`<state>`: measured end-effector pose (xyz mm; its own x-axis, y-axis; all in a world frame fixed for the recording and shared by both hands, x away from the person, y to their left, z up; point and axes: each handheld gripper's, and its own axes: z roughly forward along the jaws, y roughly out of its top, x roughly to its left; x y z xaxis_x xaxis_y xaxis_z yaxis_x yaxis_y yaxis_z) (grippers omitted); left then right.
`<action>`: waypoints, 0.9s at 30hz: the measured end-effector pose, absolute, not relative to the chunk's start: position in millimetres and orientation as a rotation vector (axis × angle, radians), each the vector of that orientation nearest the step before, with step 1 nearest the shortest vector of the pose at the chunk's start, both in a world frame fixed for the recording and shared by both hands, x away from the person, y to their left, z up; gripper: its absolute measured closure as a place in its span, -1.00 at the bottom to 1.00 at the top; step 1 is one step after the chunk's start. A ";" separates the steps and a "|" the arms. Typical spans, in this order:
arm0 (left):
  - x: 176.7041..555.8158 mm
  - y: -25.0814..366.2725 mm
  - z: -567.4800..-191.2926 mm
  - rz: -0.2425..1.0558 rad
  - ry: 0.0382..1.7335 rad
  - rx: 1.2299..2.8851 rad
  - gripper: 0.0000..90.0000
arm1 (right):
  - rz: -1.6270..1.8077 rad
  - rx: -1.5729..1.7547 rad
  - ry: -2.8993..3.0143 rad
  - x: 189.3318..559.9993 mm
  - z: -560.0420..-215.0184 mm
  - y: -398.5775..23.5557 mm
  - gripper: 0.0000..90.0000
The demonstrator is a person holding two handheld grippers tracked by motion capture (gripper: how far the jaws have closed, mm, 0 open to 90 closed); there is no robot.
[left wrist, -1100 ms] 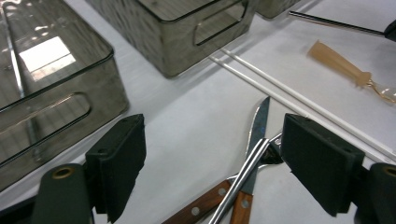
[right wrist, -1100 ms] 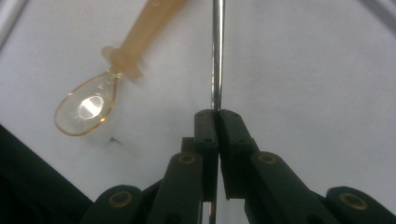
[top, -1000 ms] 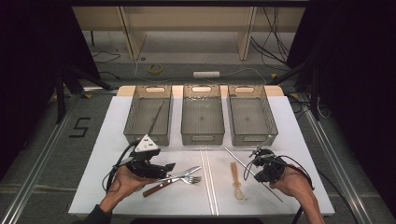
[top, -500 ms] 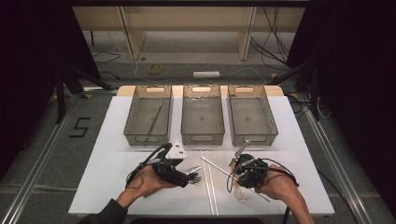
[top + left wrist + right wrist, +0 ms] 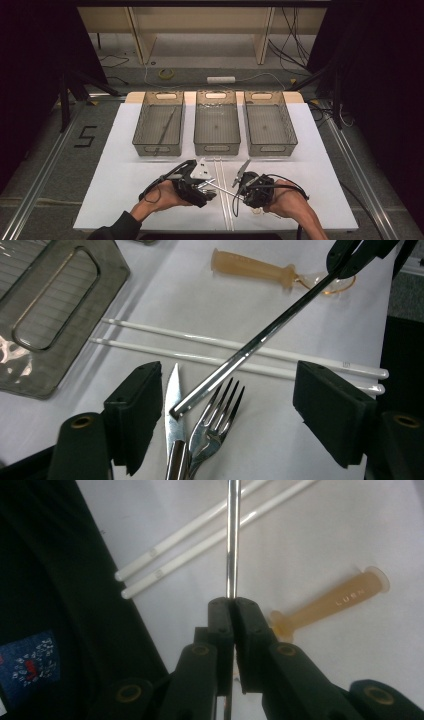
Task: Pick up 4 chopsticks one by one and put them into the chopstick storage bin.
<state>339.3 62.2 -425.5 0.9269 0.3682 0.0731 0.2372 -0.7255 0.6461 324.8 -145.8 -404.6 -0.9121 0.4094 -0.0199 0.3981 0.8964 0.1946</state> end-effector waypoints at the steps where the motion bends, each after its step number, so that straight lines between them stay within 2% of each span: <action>1: 338.6 61.8 -426.2 0.253 0.415 2.417 -0.31 | 0.287 0.633 3.004 323.7 -404.2 -144.3 0.93; 27: 325.9 56.7 -437.2 0.198 0.215 2.584 0.42 | 0.276 0.428 3.075 311.9 -404.7 -125.3 0.93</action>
<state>325.9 56.7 -437.2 0.9766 0.1915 0.0981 0.1130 -0.8447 0.5232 311.9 -125.3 -404.7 -0.9619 0.2733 -0.0003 0.2689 0.9466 0.1781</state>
